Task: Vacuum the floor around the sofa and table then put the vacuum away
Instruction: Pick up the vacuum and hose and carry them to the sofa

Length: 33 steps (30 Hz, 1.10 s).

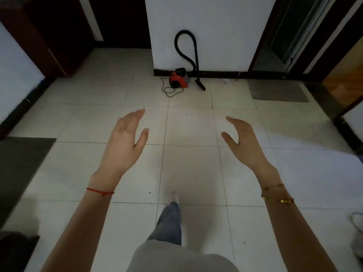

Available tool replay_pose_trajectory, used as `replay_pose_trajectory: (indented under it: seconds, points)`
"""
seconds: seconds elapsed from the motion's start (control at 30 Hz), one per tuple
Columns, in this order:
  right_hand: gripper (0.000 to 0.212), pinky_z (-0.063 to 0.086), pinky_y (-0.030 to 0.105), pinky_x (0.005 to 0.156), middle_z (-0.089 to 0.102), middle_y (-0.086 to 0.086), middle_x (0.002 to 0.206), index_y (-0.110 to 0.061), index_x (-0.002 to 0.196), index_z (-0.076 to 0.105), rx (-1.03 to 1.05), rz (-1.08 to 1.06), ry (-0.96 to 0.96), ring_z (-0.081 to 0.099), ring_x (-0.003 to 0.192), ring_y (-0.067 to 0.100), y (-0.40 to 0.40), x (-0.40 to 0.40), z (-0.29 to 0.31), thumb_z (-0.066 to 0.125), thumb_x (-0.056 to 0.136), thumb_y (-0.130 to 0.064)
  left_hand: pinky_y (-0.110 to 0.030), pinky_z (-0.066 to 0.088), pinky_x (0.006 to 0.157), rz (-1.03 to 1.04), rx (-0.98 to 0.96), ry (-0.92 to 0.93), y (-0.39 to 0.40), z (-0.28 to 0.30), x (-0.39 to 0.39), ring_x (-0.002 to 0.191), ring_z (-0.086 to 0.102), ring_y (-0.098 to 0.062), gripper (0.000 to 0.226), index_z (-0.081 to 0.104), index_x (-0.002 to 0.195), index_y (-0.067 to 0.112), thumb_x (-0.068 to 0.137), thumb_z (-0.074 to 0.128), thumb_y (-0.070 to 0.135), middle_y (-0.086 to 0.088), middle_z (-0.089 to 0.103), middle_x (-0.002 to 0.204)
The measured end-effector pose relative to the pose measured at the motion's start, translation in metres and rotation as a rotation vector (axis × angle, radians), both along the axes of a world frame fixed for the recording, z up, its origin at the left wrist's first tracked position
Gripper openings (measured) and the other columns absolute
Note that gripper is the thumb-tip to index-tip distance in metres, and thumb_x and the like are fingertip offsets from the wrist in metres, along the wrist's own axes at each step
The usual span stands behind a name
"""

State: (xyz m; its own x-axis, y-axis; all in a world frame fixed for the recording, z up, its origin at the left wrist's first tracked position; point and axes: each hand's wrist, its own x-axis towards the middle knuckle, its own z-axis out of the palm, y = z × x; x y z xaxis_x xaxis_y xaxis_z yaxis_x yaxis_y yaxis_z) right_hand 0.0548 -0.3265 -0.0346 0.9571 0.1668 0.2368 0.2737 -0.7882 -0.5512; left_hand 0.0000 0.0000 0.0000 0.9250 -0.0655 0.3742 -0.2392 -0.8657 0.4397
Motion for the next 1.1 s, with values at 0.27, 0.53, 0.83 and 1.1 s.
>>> replay_pose_trajectory:
  seconds: [0.27, 0.53, 0.83, 1.1]
  points:
    - [0.05, 0.022, 0.024, 0.107, 0.047, 0.007, 0.142, -0.013, 0.142, 0.042, -0.028, -0.013, 0.027, 0.037, 0.134, 0.022, 0.027, 0.138, -0.004, 0.052, 0.097, -0.032, -0.043, 0.032, 0.113, 0.031, -0.01, 0.038, 0.017, -0.007, 0.145, 0.136, 0.036, -0.019, 0.05, 0.034, 0.147, 0.016, 0.1, 0.044, 0.029, -0.004, 0.042, 0.146]
    - [0.051, 0.022, 0.026, 0.109, 0.045, 0.004, 0.145, -0.017, 0.144, 0.039, -0.02, -0.052, 0.02, 0.035, 0.136, 0.019, 0.047, 0.298, 0.017, 0.049, 0.098, -0.036, -0.044, 0.03, 0.114, 0.016, 0.033, 0.033, 0.035, 0.01, 0.312, 0.136, 0.035, -0.019, 0.051, 0.032, 0.147, 0.017, 0.1, 0.043, 0.03, -0.004, 0.042, 0.146]
    - [0.054, 0.021, 0.028, 0.11, 0.042, 0.003, 0.147, -0.019, 0.145, 0.037, -0.034, -0.093, 0.085, 0.032, 0.138, 0.019, 0.044, 0.446, -0.002, 0.048, 0.097, -0.04, -0.042, 0.035, 0.112, -0.056, 0.059, 0.04, 0.038, -0.002, 0.474, 0.134, 0.04, -0.021, 0.051, 0.034, 0.146, 0.011, 0.099, 0.045, 0.028, -0.007, 0.044, 0.145]
    - [0.054, 0.023, 0.026, 0.109, 0.042, 0.0, 0.146, -0.019, 0.144, 0.037, -0.021, -0.069, 0.085, 0.032, 0.138, 0.015, 0.041, 0.629, -0.016, 0.05, 0.096, -0.039, -0.044, 0.033, 0.113, -0.029, 0.051, 0.092, 0.022, -0.017, 0.652, 0.137, 0.037, -0.018, 0.053, 0.031, 0.148, 0.013, 0.099, 0.044, 0.029, -0.006, 0.04, 0.148]
